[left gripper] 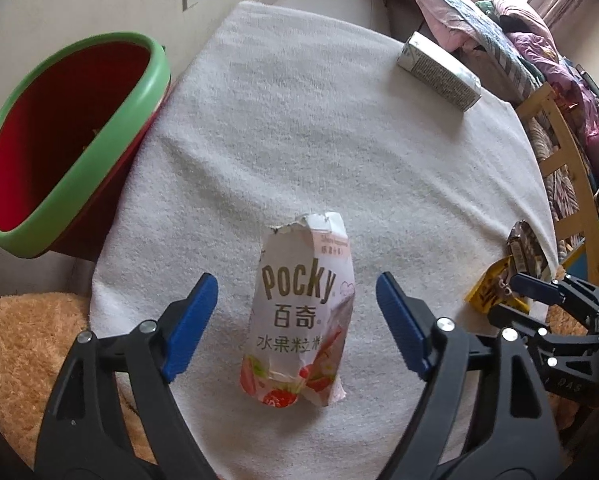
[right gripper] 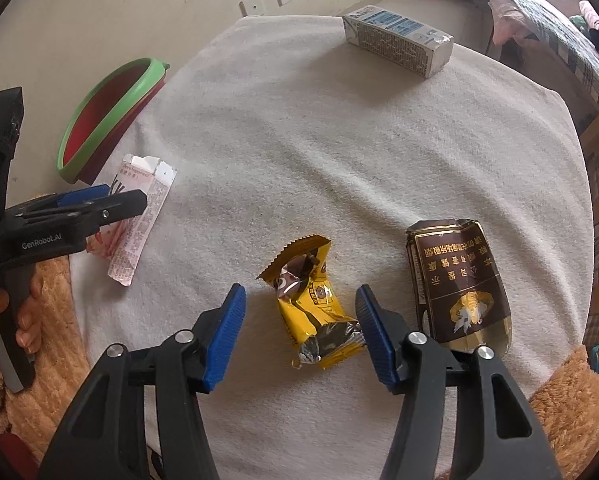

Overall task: Collect trash
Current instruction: 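Grasp the yellow-gold candy wrapper with the right gripper while the left holds the Pocky wrapper, then carry the Pocky wrapper with the left gripper to the bucket while the right carries the candy wrapper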

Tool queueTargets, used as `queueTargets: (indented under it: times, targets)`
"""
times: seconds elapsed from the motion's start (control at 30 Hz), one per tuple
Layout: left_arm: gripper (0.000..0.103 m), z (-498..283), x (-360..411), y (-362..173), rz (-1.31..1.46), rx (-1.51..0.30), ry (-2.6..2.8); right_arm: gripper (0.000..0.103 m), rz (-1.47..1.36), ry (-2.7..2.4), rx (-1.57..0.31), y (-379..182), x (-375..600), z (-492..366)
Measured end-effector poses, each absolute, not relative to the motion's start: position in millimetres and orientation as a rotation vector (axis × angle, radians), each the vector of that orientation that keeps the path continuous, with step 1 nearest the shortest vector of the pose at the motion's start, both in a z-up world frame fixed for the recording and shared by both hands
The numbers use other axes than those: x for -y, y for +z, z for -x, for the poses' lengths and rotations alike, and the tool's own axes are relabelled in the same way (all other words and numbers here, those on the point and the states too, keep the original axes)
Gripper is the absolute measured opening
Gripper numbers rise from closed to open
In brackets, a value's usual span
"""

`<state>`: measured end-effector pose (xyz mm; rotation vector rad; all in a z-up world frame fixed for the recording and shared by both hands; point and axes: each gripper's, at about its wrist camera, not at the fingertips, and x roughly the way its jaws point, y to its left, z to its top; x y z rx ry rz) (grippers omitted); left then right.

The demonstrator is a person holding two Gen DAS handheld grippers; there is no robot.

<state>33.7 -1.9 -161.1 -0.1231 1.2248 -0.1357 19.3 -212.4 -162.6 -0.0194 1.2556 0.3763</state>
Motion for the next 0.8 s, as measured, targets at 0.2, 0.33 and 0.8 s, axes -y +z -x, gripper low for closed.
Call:
queueTargets:
  times: [0.2,0.33,0.8]
  targets:
    - [0.049,-34,2,-167,0.12,-1.249,-0.144,0.021,0.011,0.374,-1.273,-167,211,-20]
    - [0.043,-32,4,-166,0.097,-1.237,-0.14,0.02,0.012,0.379,-1.257,-164,209,-20]
    - [0.042,-27,-6,-134,0.039,-1.121,-0.081,0.02,0.0,0.414,-1.189,-137,197,-23]
